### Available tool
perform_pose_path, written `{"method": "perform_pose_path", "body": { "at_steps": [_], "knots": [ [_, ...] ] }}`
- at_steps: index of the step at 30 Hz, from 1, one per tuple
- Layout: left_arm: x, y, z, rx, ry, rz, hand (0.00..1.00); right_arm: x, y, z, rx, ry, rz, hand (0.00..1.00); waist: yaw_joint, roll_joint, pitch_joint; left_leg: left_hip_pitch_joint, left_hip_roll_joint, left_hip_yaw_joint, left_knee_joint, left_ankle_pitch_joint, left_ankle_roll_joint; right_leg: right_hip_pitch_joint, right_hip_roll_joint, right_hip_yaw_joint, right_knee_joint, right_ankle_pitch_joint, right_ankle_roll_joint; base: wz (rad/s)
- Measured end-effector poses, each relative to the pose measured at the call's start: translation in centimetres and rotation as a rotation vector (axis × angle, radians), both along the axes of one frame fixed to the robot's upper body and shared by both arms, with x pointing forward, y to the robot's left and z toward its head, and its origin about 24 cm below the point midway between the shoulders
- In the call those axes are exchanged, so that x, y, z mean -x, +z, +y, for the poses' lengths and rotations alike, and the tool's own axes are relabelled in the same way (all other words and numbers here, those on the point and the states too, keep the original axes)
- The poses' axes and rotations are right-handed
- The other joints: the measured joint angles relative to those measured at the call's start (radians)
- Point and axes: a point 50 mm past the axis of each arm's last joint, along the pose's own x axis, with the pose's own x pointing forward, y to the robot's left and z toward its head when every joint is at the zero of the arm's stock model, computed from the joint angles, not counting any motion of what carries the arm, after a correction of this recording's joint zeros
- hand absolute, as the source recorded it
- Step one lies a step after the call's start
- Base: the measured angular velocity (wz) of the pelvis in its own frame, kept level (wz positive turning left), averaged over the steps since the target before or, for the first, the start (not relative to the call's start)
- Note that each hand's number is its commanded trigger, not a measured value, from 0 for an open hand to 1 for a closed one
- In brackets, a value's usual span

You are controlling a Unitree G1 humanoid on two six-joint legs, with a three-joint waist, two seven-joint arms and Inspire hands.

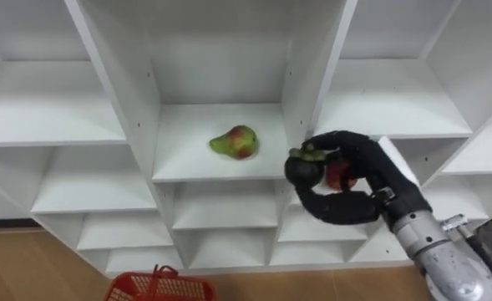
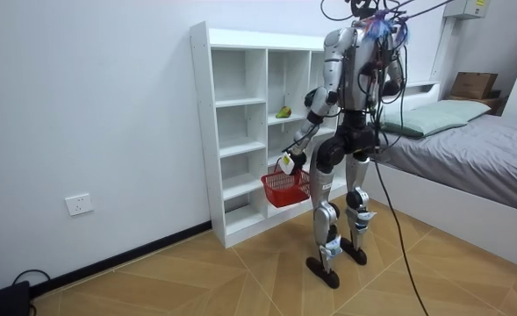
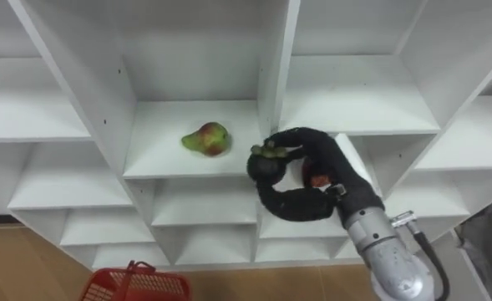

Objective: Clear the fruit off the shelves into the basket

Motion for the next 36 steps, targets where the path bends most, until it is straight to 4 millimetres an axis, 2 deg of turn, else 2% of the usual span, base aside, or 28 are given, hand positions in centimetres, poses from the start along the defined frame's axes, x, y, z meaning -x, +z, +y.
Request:
{"method": "perform_pose_path", "body": {
  "at_steps": [4,7,10,13,16,19,28,36],
  "knots": [
    [-1.1,0.4,-0.4,0.021,-0.017,-0.042,1.00,0.4,-0.7,1.5,-0.008,0.060,0.035,1.00,0.020,-0.005,0.0013,-0.008,0.000,0.002,0.001,0.000,0.000,-0.012,0.000,0.003,0.005,0.000,0.000,-0.02],
    [-2.7,1.0,-0.6,0.023,-0.031,-0.094,1.00,0.8,-1.5,2.7,0.014,0.123,0.072,1.00,0.037,-0.025,0.0108,-0.015,0.000,0.003,0.008,0.000,0.000,-0.017,-0.001,0.003,0.009,0.000,0.000,0.00],
    [-3.1,1.1,-0.6,0.017,-0.036,-0.113,1.00,1.3,-2.7,3.4,0.023,0.172,0.132,1.00,0.056,-0.041,0.0044,-0.025,0.000,0.005,0.009,0.000,0.000,-0.028,-0.001,0.004,0.012,0.000,0.000,0.00],
    [-3.3,1.1,-0.9,0.020,-0.054,-0.116,1.00,1.5,-3.9,3.5,0.035,0.196,0.189,1.00,0.059,-0.042,0.0073,-0.028,0.000,0.005,0.010,0.000,0.000,-0.031,-0.001,0.003,0.011,0.001,-0.001,0.00],
    [-3.5,1.2,-1.1,0.022,-0.059,-0.121,1.00,1.2,-4.1,3.5,0.043,0.209,0.196,1.00,0.058,-0.038,0.0092,-0.058,0.001,0.003,0.019,0.000,0.000,-0.057,-0.001,0.002,0.016,0.002,-0.003,0.02],
    [-4.6,1.5,-1.7,0.035,-0.071,-0.154,1.00,0.7,-4.1,3.5,0.054,0.212,0.190,1.00,0.054,-0.034,0.0120,-0.113,0.001,-0.016,0.044,0.001,-0.001,-0.093,-0.002,-0.015,0.018,0.008,-0.006,0.14],
    [-6.7,2.6,-3.2,0.087,-0.155,-0.261,1.00,0.1,-7.3,2.7,0.111,0.177,0.306,1.00,0.059,-0.038,0.0122,-0.164,-0.003,-0.046,0.062,0.010,-0.003,-0.132,-0.006,-0.047,0.029,0.009,-0.008,0.10],
    [-8.1,3.8,-4.3,0.121,-0.213,-0.343,1.00,-0.1,-7.7,2.5,0.122,0.145,0.307,1.00,0.058,-0.038,0.0134,-0.210,-0.006,-0.068,0.079,0.015,-0.005,-0.161,-0.008,-0.068,0.030,0.011,-0.011,0.08]
  ]
}}
